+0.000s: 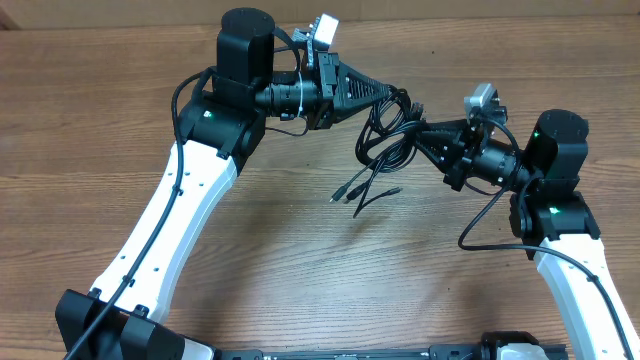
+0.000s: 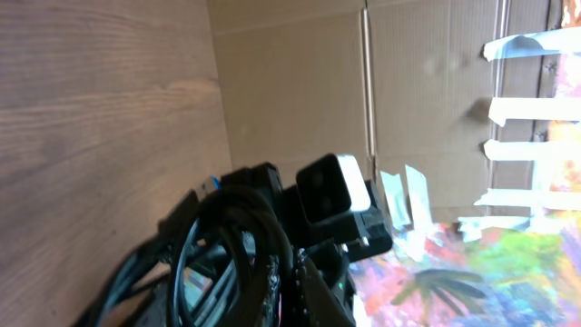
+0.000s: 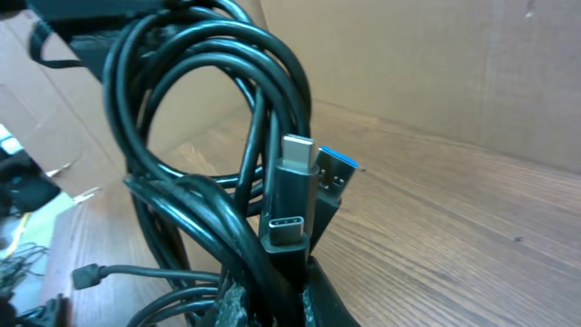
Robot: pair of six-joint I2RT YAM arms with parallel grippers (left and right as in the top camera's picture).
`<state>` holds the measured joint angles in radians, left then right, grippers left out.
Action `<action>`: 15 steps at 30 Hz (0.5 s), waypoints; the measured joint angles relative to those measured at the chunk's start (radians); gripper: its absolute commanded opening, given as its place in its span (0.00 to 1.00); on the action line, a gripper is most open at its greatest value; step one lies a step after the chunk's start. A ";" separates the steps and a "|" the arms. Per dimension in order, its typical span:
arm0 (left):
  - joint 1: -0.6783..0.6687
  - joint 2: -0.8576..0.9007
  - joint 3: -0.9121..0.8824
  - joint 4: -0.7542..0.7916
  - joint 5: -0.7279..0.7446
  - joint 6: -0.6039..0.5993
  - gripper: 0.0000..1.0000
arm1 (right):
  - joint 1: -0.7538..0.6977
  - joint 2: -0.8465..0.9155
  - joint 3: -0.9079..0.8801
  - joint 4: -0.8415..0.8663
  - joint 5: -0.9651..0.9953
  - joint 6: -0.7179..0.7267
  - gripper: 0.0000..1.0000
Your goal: Untangle cables
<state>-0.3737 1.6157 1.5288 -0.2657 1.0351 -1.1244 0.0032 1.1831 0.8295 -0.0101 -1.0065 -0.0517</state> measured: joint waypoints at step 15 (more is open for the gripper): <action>0.000 0.000 0.000 -0.001 -0.159 0.087 0.65 | -0.001 0.000 0.000 -0.010 -0.272 -0.001 0.04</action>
<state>-0.3737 1.6154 1.5291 -0.2665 0.8757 -1.0370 0.0025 1.1831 0.8295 -0.0196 -1.2789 -0.0525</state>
